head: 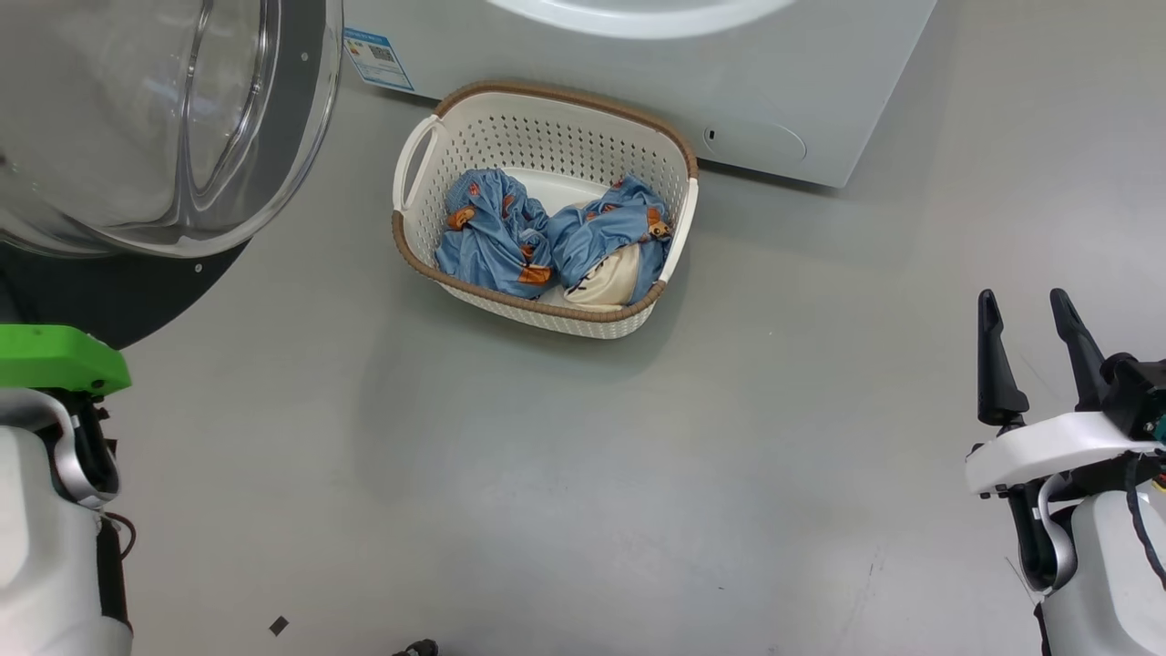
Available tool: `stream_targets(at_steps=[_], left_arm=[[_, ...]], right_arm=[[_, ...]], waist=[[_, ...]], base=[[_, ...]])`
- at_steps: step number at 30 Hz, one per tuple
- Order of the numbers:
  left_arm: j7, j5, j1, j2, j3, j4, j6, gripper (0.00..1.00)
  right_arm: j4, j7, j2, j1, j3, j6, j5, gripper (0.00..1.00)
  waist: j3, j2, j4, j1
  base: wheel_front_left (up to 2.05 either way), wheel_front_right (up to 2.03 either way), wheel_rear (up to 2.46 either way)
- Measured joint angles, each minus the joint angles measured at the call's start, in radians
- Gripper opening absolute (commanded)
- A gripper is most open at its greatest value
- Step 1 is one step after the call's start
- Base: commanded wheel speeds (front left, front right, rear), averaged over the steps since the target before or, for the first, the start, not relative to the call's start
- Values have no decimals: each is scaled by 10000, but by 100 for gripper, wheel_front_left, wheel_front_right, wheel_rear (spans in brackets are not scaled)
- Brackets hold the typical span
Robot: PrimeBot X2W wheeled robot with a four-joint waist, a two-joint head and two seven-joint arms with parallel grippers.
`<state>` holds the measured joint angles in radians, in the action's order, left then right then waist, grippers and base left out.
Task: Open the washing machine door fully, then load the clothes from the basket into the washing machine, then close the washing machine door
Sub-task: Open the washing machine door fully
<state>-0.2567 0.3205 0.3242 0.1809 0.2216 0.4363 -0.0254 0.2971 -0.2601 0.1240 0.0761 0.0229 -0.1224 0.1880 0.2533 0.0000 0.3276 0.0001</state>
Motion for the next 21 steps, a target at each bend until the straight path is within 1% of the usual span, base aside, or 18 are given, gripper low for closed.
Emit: stream_targets(at_steps=[14, 17, 18, 20, 21], left_arm=[[-2, -727, -424, -257, -307, -1302, 433, 0], [-2, -830, -550, -378, -349, -1607, 560, 0], [0, -869, -610, -370, -445, -1687, 694, 0], [-2, -934, -668, -376, -562, -1737, 709, 0], [0, -940, -745, -424, -614, -1833, 794, 0]], right_arm=[[232, 0, -301, -50, -228, 0, 58, 100], [247, 0, -318, -60, -326, 0, 67, 100], [247, 0, -330, -61, -359, 0, 69, 100], [247, 0, -353, -61, -360, 0, 75, 100], [247, 0, -366, -61, -376, 0, 100, 100]], waist=[[-798, 0, -144, 0], [-943, 0, -238, 0], [-981, 0, -280, 0], [-1019, 0, -324, 0], [-1055, 0, -373, 0]], base=[[0, 0, 0], [0, 0, 0], [0, 0, 0], [0, 0, 0], [0, 0, 0]])
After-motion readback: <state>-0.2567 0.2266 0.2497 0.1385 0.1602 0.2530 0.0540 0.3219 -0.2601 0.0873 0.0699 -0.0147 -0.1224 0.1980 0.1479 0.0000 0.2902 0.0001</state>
